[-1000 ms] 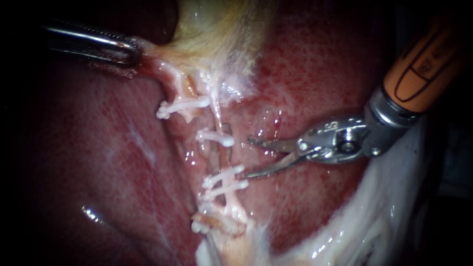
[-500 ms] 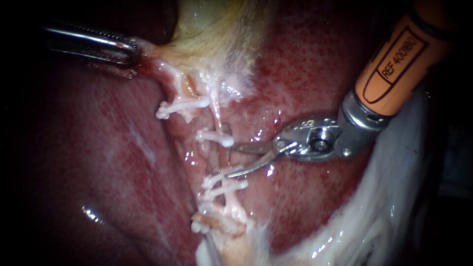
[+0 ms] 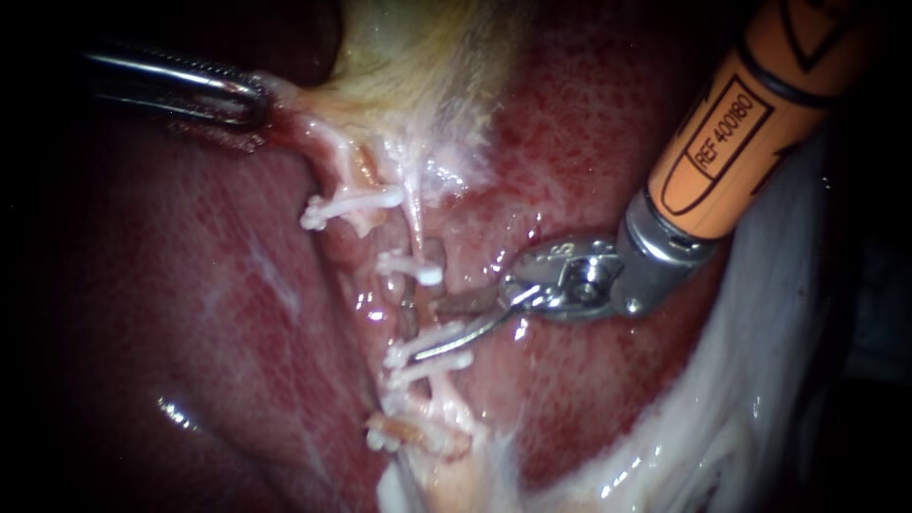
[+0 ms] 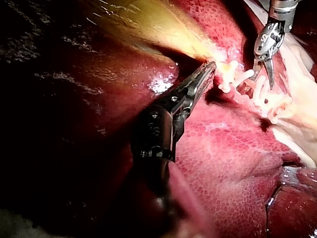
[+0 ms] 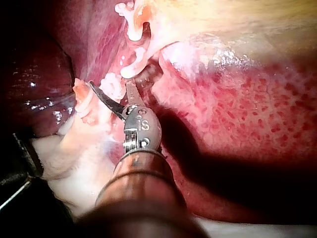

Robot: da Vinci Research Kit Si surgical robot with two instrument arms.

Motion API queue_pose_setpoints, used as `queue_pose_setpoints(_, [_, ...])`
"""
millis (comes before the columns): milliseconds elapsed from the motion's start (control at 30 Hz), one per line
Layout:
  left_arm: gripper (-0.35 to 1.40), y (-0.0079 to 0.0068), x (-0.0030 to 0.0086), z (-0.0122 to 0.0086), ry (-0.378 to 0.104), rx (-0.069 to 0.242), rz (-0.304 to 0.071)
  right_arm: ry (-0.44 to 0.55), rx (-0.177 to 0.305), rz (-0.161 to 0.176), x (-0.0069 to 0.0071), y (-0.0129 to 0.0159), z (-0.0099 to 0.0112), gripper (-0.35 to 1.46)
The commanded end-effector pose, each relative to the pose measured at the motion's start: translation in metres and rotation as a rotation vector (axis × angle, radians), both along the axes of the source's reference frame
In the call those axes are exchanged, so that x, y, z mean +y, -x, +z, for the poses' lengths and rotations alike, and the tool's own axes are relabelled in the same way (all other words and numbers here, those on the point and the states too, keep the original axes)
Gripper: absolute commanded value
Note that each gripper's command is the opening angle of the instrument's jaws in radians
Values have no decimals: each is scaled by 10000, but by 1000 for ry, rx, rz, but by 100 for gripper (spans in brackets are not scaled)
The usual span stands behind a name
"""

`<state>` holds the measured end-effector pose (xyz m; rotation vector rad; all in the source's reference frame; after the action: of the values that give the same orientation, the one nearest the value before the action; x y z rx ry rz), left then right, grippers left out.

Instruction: Go to the cutting position right tube

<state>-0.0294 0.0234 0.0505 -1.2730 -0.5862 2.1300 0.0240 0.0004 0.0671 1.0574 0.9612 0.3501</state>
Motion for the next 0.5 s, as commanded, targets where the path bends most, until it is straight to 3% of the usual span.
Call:
queue_pose_setpoints(33, [-35, 0, 0, 0, 0, 1, 0, -3, 10, -2, -1, 0, 0, 130])
queue_pose_setpoints(267, [-35, 1, 0, 0, 0, 1, -1, -48, 131, 10, 1, -8, 1, 130])
queue_pose_setpoints(400, [-35, 1, 0, 0, 0, 1, -1, -68, 182, 17, 1, -14, 0, 130])
queue_pose_setpoints(500, [-35, 1, 0, 0, 0, 1, -1, -71, 194, 25, 1, -19, -1, 130])
